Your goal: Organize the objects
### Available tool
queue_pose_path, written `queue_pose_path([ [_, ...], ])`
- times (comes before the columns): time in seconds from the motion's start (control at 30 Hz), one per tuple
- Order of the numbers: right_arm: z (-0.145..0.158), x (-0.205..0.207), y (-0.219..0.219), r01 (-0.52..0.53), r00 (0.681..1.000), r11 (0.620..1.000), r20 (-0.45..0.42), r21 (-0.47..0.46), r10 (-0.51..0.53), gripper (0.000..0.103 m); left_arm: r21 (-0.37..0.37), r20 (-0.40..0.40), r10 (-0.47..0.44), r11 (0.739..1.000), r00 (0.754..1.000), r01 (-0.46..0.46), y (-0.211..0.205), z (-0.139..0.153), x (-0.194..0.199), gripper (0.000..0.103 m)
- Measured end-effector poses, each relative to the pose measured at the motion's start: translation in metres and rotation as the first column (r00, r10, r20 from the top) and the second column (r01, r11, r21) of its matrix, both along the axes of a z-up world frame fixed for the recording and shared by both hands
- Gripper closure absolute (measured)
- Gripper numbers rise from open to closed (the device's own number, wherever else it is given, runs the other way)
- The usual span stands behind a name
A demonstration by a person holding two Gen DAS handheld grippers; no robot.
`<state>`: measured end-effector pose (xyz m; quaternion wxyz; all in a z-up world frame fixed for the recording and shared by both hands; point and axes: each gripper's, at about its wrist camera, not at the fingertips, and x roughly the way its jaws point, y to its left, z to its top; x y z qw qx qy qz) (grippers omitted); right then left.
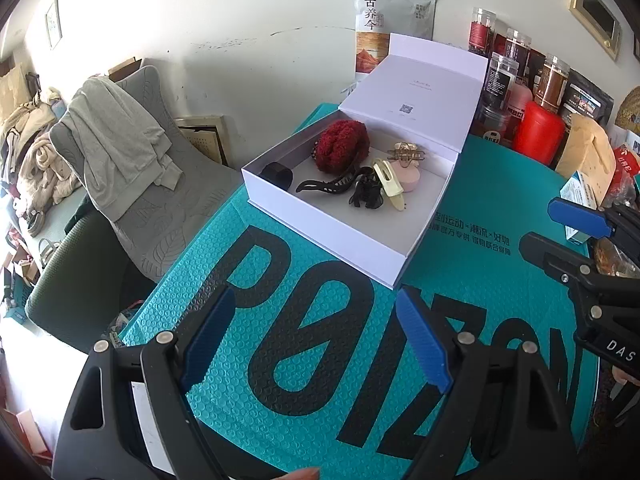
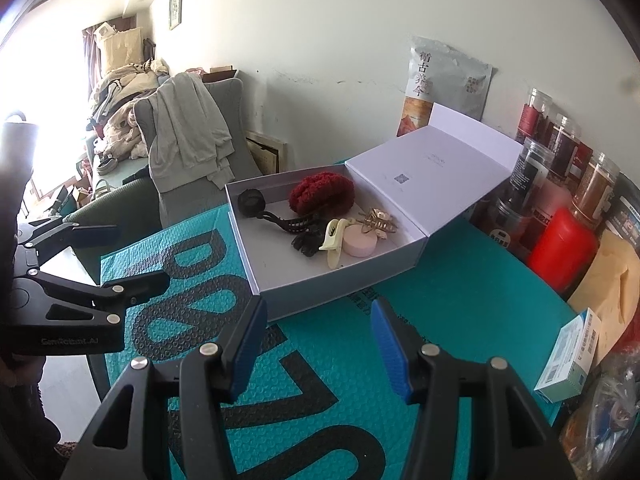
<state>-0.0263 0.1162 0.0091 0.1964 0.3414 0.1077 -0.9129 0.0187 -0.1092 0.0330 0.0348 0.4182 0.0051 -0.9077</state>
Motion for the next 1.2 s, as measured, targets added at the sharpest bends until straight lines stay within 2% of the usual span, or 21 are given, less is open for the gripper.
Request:
queue_pose_path([
  [0.7,0.000,-0.012,-0.005,-0.006,1.000,1.000,0.009,0.021,0.006,0.048,0.011,0.014,0.009,1.000,1.000,-0.009,-0.003,0.000,-0.011,0.021],
  [1.2,-0.007,-0.008,-0.004,-0.006,1.000,1.000,0.027,0.022,0.006,0.048,0.007,0.020,0.017,1.000,1.000,-0.018,0.005,-0.003,-0.004,0.021],
])
